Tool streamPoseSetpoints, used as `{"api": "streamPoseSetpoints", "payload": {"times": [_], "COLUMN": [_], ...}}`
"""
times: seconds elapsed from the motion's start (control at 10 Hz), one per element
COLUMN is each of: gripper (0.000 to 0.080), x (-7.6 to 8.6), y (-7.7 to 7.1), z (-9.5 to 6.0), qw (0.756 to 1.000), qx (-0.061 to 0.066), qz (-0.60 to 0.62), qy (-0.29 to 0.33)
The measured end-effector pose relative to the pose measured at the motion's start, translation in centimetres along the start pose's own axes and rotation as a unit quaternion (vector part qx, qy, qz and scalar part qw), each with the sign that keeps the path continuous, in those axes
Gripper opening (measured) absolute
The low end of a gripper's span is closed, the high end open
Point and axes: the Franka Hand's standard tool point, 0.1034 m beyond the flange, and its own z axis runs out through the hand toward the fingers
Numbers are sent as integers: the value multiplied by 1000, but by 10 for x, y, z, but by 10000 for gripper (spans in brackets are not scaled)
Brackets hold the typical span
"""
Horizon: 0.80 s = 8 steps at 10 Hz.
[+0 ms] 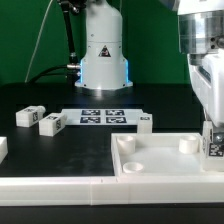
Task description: Assemble one leg
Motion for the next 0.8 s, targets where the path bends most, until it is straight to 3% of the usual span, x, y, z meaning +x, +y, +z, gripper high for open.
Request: {"api": "streamPoseSetpoints", "payload": {"times": [0.1,0.2,0.3,0.4,0.5,0.8], "gripper": [291,473,588,588,637,649], "x": [-1,-2,-2,-2,-2,-3], "y": [0,1,1,1,1,3], "z": [0,0,0,0,0,1], "qw": [1000,1000,999,998,995,970], "qx": [0,0,0,-1,-1,-5], "qz": [1,-8,-33,-57,-99,-244], "qy": [-1,-1,-1,-1,-1,-2]}}
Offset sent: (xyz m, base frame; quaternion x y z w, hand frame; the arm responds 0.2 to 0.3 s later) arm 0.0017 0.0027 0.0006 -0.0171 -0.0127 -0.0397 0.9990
